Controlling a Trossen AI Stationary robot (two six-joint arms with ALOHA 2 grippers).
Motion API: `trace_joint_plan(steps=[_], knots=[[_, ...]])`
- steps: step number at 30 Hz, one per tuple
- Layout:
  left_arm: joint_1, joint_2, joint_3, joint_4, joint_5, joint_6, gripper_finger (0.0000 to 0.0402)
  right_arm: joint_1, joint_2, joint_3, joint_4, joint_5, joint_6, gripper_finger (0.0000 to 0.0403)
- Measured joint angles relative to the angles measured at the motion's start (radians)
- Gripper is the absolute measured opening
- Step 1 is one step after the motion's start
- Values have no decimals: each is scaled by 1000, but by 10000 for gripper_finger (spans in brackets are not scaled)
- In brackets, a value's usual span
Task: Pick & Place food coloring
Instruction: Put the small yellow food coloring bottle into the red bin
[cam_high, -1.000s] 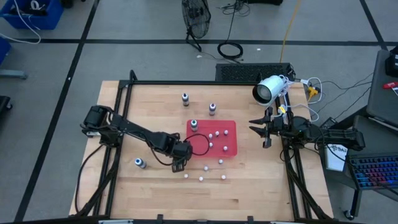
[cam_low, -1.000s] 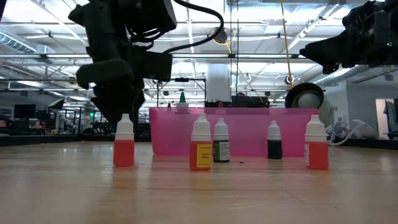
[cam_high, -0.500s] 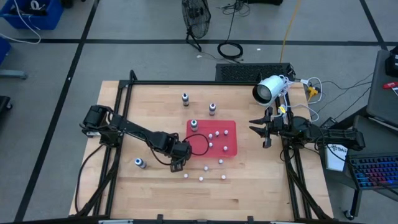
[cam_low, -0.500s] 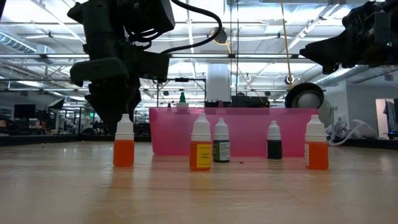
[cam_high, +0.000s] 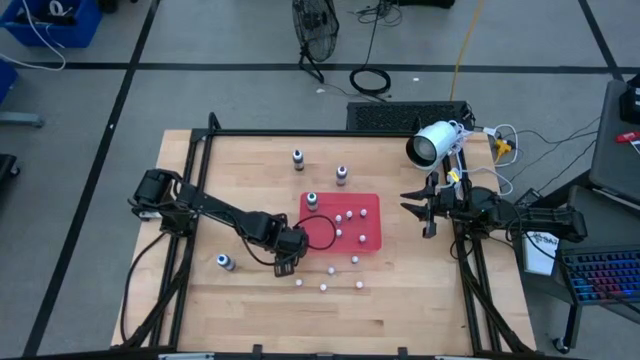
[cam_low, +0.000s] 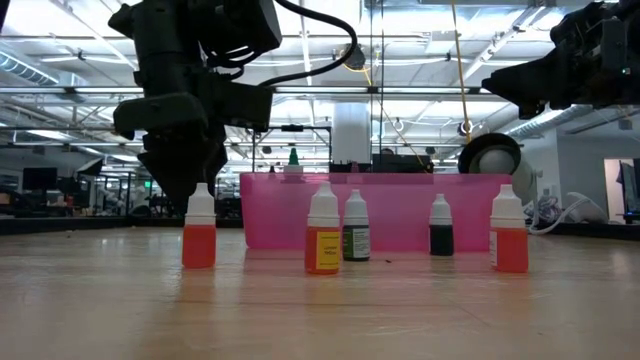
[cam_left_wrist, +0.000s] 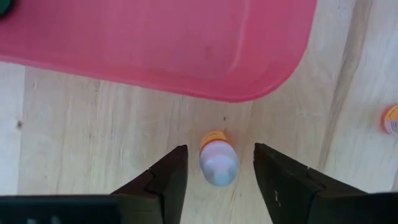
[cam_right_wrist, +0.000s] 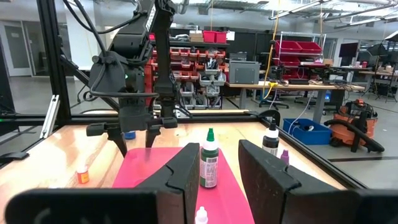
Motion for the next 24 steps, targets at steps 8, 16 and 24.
trace_joint_plan(steps=[8,16,24], knots=[[0,0,0,4,30,-3,104,0,0,0,0,0,0,100],[2,0,0,7,31,-13,79,0,0,0,0,0,0,100],[-24,-62,95,-167,14,-6,73,0,0,0,0,0,0,100]])
